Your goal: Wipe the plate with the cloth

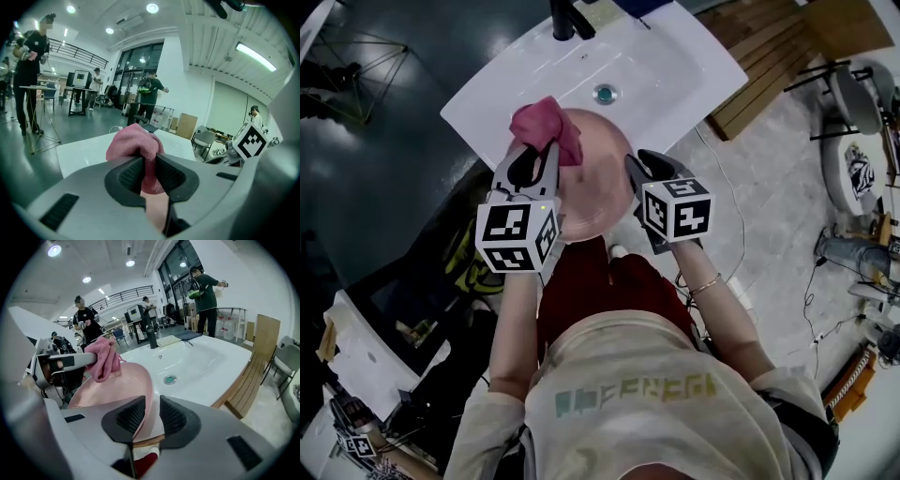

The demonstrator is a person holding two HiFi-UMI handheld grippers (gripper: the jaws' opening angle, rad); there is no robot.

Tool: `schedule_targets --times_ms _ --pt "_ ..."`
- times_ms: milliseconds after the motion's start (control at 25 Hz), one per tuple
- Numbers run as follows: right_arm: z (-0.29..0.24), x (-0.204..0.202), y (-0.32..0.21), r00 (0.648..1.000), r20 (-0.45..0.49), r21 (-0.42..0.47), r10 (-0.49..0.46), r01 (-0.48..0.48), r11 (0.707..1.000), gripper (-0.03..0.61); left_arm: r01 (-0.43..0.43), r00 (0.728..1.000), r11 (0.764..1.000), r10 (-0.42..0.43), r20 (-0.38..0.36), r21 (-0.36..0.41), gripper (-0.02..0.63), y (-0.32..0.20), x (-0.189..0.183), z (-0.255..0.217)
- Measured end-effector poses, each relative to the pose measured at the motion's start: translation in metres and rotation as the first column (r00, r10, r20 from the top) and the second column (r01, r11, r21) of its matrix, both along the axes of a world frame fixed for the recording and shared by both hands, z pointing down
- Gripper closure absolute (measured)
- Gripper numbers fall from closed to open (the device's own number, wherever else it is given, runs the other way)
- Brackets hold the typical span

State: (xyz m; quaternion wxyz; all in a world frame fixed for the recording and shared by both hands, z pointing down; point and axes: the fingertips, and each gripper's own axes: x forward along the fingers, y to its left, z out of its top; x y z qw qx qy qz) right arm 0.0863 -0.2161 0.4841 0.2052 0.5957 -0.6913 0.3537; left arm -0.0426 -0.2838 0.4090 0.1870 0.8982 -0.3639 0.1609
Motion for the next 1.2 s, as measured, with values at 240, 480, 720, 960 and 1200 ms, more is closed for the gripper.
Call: schedule_targets --times_ms 240,480,720,960,1200 --pt "0.007 0.0 -0.001 1.0 -0.005 -0.024 -0.001 0.001 1.0 0.482 -0.009 1.0 1.0 0.009 0.008 -0.021 0.546 0.002 0.002 0.007" --pt "0.012 0.001 -0.011 1.0 -0.022 -0.031 -0.01 0.01 0.999 0.5 -0.014 1.0 0.999 0.015 0.019 -0.044 0.546 -0.007 0.005 0.014" --pt "0.011 -0.001 -0.009 0.998 -0.06 -0.018 -0.011 0.01 1.0 0.513 -0.03 0.998 0.998 0.032 0.056 -0.049 0.546 -0.003 0.004 0.013" --pt "0.009 -0.001 -0.009 0.997 -0.075 -0.008 -0.005 0.004 1.0 0.514 -0.107 0.991 0.994 0.109 0.078 -0.038 0.546 -0.001 0.026 -0.003" --pt "0.007 0.001 -0.005 0.997 -0.081 -0.002 0.002 -0.002 1.0 0.513 -0.23 0.965 0.972 0.234 0.117 -0.05 0.546 0.015 0.072 -0.005"
